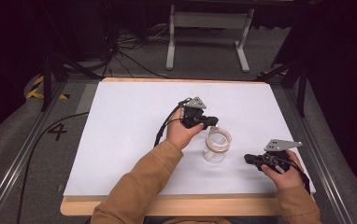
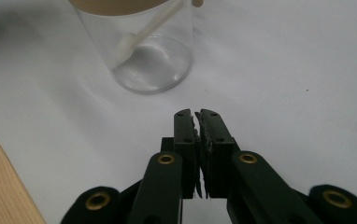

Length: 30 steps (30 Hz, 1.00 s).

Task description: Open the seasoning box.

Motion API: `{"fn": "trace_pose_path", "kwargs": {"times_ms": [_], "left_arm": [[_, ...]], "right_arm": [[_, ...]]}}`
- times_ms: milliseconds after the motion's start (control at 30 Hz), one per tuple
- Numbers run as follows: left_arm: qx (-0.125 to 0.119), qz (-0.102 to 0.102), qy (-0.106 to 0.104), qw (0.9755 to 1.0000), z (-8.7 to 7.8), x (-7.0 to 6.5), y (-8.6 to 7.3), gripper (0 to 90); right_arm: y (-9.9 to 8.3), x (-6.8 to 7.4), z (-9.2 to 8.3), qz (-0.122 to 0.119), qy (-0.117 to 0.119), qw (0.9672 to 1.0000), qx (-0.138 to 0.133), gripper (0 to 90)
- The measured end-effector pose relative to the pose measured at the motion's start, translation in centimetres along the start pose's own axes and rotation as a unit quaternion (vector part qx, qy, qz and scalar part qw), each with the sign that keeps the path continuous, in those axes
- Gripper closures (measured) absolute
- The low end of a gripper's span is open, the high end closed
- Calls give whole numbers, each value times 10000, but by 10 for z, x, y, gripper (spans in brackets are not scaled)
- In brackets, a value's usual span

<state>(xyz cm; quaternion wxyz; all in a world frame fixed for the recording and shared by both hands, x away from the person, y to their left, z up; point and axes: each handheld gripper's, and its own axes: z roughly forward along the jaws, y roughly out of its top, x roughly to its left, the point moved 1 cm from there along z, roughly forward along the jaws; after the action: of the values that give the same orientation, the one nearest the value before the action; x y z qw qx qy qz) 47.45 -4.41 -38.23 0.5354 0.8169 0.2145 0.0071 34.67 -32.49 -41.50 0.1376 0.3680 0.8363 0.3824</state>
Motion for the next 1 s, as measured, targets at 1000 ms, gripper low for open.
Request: {"fn": "trace_pose_path", "kwargs": {"times_ms": [1000], "left_arm": [[-32, -124, -100, 9999, 2, 4, -1, 880]], "right_arm": [[29, 38, 14, -159, 474, 9958, -765, 898]]}}
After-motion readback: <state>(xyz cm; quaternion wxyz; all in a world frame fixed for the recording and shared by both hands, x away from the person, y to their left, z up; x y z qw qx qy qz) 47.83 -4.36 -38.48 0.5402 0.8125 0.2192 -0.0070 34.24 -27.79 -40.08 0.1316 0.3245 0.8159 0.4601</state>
